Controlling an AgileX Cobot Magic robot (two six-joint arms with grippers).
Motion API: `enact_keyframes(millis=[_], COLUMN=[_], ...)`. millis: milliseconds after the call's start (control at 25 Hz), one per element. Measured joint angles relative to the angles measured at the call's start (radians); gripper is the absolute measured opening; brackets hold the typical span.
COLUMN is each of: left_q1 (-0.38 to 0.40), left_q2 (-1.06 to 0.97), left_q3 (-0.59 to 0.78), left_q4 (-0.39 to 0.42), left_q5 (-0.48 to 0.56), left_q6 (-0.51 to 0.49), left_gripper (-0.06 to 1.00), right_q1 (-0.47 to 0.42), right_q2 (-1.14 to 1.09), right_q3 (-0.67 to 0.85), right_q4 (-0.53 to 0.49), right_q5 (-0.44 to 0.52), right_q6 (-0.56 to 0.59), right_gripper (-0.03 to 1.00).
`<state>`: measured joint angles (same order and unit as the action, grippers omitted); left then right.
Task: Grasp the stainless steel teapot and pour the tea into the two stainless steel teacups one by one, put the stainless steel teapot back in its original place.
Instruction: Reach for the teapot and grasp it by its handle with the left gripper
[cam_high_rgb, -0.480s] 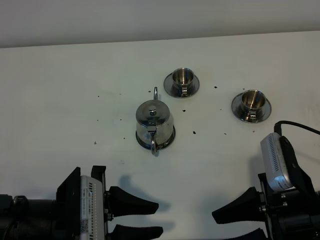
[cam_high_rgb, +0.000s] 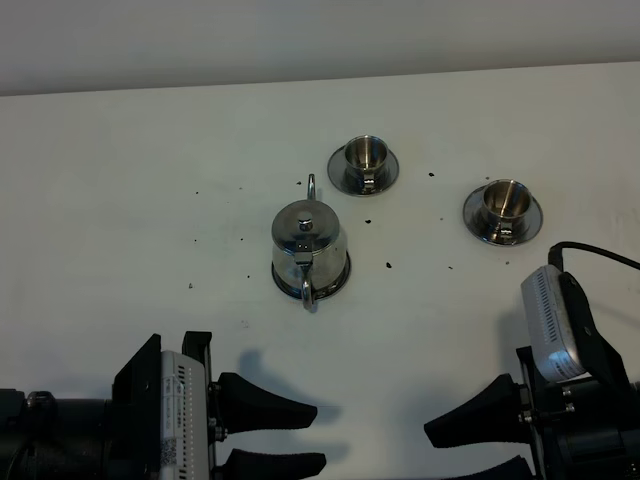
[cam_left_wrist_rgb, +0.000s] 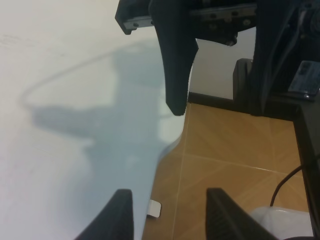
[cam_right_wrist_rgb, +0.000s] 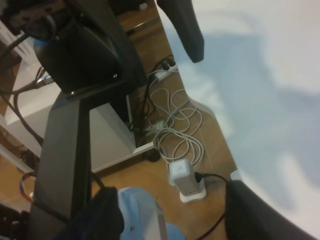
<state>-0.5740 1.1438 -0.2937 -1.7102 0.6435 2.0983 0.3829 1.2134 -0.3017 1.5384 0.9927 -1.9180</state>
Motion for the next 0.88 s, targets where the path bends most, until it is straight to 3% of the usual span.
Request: enact_keyframes(millis=[400, 680, 880], left_q1=[0.000, 0.000, 0.000], left_q2=[-0.039, -0.090, -0.090], left_q3=[-0.027, -0.127, -0.169], left_q4=[-0.059, -0.060, -0.048], left_q5=[-0.077, -0.277, -0.411], left_q6=[-0.016, -0.227, -0.418], left_gripper=[0.38, 0.38, 0.38], right_q1=[0.000, 0.000, 0.000], right_q2=[0.000, 0.000, 0.001], right_q3=[0.000, -0.083, -0.205], right_q4=[0.027, -0.008, -0.182], right_q5=[-0.039, -0.118, -0.129], right_q6=[0.029, 0.170, 0.399], right_gripper=[0.46, 0.46, 0.46])
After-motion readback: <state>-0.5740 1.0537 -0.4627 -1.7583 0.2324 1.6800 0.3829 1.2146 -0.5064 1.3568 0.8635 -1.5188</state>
